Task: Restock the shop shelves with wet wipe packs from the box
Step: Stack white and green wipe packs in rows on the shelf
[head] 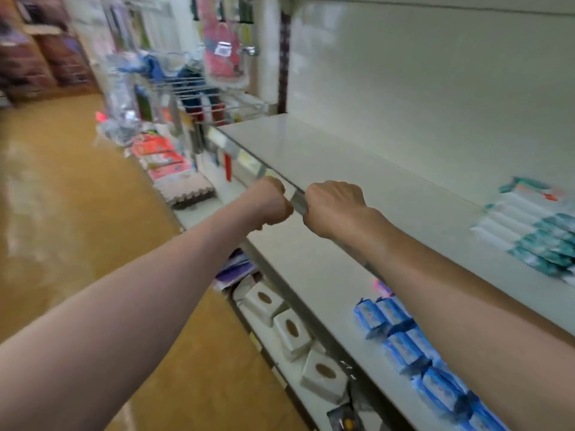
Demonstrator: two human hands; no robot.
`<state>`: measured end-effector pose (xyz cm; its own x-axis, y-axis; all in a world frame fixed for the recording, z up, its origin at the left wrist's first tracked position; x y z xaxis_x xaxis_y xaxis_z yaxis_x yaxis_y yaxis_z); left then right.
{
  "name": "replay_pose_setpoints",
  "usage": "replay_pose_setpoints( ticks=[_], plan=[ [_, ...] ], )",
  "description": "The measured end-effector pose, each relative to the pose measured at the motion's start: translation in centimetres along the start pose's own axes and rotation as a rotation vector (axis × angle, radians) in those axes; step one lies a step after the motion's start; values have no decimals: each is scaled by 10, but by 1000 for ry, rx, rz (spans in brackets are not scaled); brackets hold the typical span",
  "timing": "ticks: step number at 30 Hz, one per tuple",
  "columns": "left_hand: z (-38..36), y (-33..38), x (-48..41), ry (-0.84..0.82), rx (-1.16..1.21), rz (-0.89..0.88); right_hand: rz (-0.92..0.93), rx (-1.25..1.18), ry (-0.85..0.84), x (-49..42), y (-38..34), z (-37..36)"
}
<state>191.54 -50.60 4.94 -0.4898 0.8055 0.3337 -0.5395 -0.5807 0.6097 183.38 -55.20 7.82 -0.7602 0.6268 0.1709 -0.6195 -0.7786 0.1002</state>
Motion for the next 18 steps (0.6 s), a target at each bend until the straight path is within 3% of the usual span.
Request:
replay_pose_setpoints(
  ticks=[10, 18],
  plan=[
    [-10, -108, 100, 177, 185, 377, 434, 115, -67, 35, -108, -31],
    [-29, -201, 227, 349, 315, 668, 800, 178, -94, 117, -231, -65]
  ],
)
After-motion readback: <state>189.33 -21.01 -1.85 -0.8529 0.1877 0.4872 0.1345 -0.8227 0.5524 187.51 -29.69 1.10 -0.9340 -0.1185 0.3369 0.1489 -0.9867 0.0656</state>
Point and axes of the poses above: each hand's wrist, its own x-axis away from the middle knuckle, its own z-axis out of the back of the hand, y = z × x, the point moved 9 cm from there along -x, towards the middle knuckle, and after that the axes turned 9 degrees about -y, right-handed, at the moved point
